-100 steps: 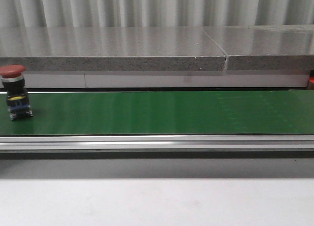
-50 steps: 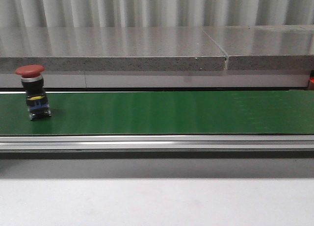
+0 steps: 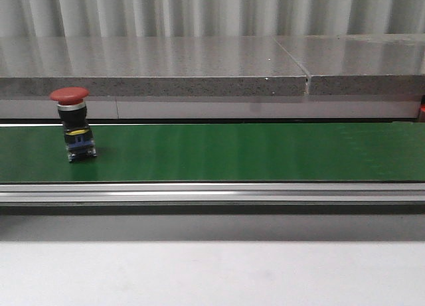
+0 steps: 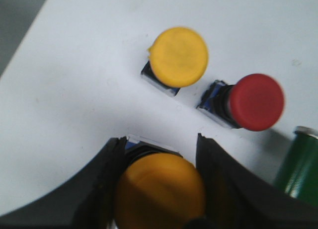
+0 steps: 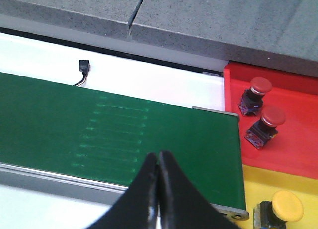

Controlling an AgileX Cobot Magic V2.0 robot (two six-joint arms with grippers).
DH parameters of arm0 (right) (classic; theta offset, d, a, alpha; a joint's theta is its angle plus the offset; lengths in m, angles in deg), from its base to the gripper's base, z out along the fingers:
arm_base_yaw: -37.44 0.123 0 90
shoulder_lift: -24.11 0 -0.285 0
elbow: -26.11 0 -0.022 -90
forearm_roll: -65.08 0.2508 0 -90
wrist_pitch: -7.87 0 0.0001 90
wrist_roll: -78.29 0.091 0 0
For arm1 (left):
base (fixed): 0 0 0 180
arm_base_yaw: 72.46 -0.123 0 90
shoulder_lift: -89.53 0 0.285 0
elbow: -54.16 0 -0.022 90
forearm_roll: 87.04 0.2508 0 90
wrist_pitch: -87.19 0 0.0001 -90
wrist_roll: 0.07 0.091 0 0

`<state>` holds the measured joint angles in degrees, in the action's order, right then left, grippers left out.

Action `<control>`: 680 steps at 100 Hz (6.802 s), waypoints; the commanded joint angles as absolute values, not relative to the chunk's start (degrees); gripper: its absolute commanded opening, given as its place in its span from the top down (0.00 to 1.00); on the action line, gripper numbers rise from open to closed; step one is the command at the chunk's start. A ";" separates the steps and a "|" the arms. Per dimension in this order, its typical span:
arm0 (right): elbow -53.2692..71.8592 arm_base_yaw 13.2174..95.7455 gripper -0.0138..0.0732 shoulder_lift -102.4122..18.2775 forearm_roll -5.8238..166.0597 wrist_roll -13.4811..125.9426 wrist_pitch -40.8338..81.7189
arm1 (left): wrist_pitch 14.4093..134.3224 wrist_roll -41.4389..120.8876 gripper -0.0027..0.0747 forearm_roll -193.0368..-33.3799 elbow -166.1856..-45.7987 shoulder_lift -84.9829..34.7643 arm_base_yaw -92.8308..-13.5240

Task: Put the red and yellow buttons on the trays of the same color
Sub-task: 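Move the left gripper over a yellow push button and grasp it, then set the yellow button on the green belt and release it, then grasp the red button arriving at the belt's end with the right gripper, then lower the red button into the red tray and open the right gripper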

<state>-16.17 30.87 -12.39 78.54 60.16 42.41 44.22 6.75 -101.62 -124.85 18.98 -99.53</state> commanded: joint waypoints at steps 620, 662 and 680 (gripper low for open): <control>23.49 25.16 0.73 -65.86 82.23 59.52 51.77 | 74.77 18.25 0.99 -106.60 -76.21 -60.79 -64.97; 27.73 1.89 0.73 -74.27 82.23 59.88 44.34 | 74.77 18.25 0.99 -106.60 -76.21 -60.79 -64.97; 28.04 0.25 0.73 -81.25 83.54 59.88 38.55 | 74.77 18.25 0.99 -106.60 -76.21 -60.79 -64.97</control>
<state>25.84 0.66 -80.96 81.56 60.04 43.96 70.14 18.30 -105.65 -74.56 -61.07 -65.44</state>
